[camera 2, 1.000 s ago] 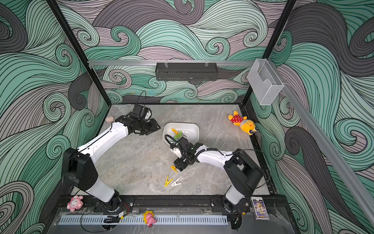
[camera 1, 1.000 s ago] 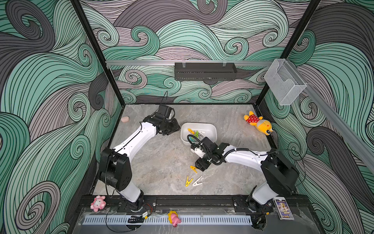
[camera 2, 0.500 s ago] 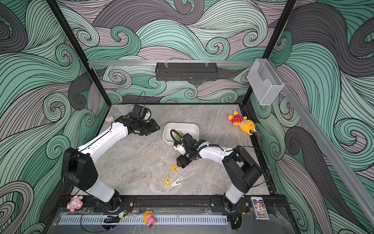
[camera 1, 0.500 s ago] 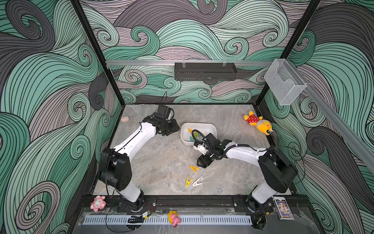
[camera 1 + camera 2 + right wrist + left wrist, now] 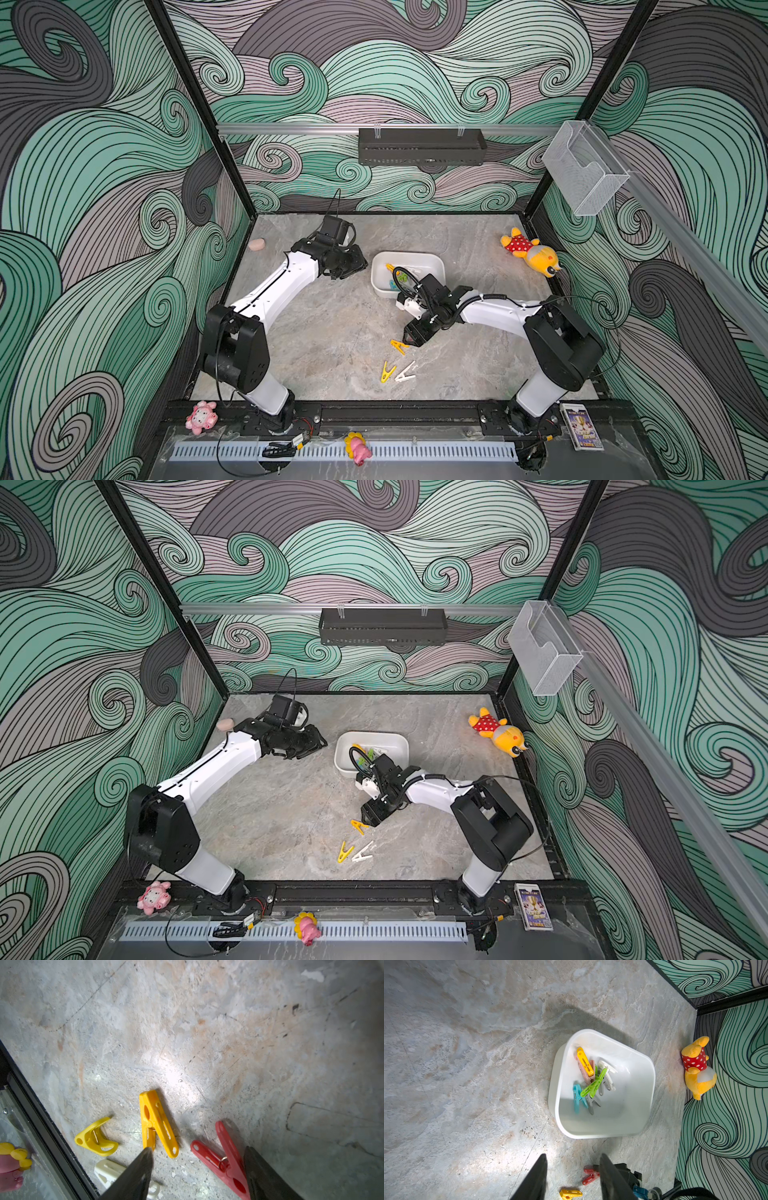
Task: Put the clothespins into the storage box
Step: Pick up the clothespin from the center of the board.
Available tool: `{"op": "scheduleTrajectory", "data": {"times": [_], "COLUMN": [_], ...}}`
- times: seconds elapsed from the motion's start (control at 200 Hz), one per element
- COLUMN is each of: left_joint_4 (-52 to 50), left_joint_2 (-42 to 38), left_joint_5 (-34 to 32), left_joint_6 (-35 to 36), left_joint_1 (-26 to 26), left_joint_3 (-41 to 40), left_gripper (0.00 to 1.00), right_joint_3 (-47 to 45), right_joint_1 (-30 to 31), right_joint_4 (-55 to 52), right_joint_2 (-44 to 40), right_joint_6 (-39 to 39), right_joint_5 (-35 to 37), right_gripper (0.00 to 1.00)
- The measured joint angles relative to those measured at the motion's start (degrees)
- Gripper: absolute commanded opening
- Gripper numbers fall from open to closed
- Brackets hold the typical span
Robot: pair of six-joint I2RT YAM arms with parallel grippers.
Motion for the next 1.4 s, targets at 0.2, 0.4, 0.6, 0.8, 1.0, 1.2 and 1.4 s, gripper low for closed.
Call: {"op": "scheduleTrajectory", "data": {"times": [0.2,0.4,0.6,0.8,1.0,1.2,1.4], "left_joint_4": [0.0,0.0,0.0,0.0,0.0,0.0,0.0], "left_joint_2": [-0.1,-0.8,-1.8,-2.3,-2.4,-3.0,-3.0], "left_joint_5": [0.0,0.0,0.0,0.0,0.0,0.0,0.0], "left_joint_6": [0.0,0.0,0.0,0.0,0.0,0.0,0.0], "left_joint_1": [0.3,0.4,1.0,1.3,1.6,1.9,2.0], "left_joint_3": [0.0,-0.2,-0.7,-1.4,-1.7,-1.7,-1.7], "left_gripper": [0.44,0.44,0.44,0.44,0.44,0.44,0.44], "right_joint_3": [-2.5,-4.3,-4.3,-4.3,-4.2,-3.9,-2.8], "right_joint_1": [1.1,1.9,3.2,4.2,5.6,7.9,9.5], "right_joint_4": [0.4,1.4,1.4,1.1,0.3,-0.3,-1.1], "right_joint_2": [-0.8,-2.2,-2.2,-2.5,-2.8,-2.7,-1.7], "right_joint_6": [2.7,4.9,6.6,7.8,8.6,8.8,8.9], "right_joint_5": [-0.5,-0.4,2.6,6.7,11.2,15.3,18.6], "right_gripper": [0.65,0.58,0.46,0.43,0.39,0.37,0.28]}}
